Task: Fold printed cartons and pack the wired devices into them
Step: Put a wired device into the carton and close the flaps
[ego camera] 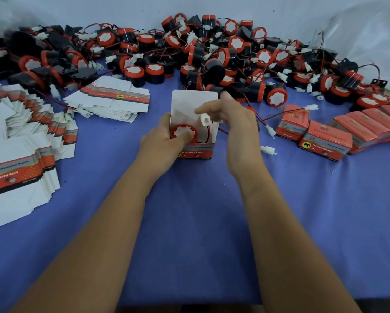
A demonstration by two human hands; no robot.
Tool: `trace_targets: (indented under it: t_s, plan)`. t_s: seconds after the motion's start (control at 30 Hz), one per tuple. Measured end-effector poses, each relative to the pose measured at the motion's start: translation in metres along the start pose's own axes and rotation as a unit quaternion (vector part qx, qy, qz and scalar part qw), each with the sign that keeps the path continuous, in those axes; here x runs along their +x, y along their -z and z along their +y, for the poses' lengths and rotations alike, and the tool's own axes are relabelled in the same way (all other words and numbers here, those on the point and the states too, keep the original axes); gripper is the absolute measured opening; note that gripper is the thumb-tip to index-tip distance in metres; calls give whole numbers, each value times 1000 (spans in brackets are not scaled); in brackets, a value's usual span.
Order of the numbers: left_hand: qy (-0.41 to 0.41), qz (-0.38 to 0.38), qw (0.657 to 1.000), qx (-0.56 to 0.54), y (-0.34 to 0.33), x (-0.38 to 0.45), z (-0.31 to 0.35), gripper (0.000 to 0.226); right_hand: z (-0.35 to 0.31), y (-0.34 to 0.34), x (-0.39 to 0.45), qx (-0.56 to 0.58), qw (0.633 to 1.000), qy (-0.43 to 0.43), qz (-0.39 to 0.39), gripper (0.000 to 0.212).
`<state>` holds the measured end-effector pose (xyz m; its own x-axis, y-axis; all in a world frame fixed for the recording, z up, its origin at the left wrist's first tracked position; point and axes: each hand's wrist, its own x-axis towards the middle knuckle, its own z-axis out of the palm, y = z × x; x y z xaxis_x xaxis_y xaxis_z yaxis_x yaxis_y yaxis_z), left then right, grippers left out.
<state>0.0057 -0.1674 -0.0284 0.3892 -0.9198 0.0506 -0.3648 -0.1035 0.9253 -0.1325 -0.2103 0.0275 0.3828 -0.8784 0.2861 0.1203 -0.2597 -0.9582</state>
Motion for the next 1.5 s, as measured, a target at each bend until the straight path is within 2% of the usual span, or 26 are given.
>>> trace_targets:
  t_s: [0.07,0.13,0.23,0.37,0.47,0.7,0.83,0.9,0.97,1.1,1.2,1.37,1.5]
  plan:
    - [-8,-3,1000,4,0,0,0,51,11,0,0,-72,994,59,56,20]
    - [-14,-3,1000,5,0,0,0,47,22,3,1,-145,985,64,73,3]
    - [-12,2,1000,4,-1,1,-1,47,30,2,5,-219,968,84,90,13]
    - [-16,4,1000,7,0,1,-2,50,37,4,3,-360,910,178,101,29]
    - [-18,4,1000,1,0,2,-2,52,37,8,2,-408,882,215,100,32]
    - [-24,-3,1000,-5,-1,2,-2,55,31,8,-1,-382,900,179,108,26]
    - [-22,-4,1000,-3,0,2,-1,51,28,7,-1,-302,936,136,118,24]
    - [-22,-3,1000,-3,0,2,0,51,28,8,-1,-341,921,150,111,23]
    - [-22,1,1000,-4,-1,2,0,52,29,8,-2,-419,886,182,86,24]
    - [-24,6,1000,4,-1,1,0,54,29,8,-2,-497,842,206,36,47]
    - [-19,18,1000,7,-2,0,0,56,30,13,-1,-528,820,220,33,36]
    - [-13,25,1000,13,-2,-1,1,55,29,13,-1,-531,815,232,29,16]
    - [-25,45,999,17,-3,-2,2,50,29,13,2,-482,850,213,4,10]
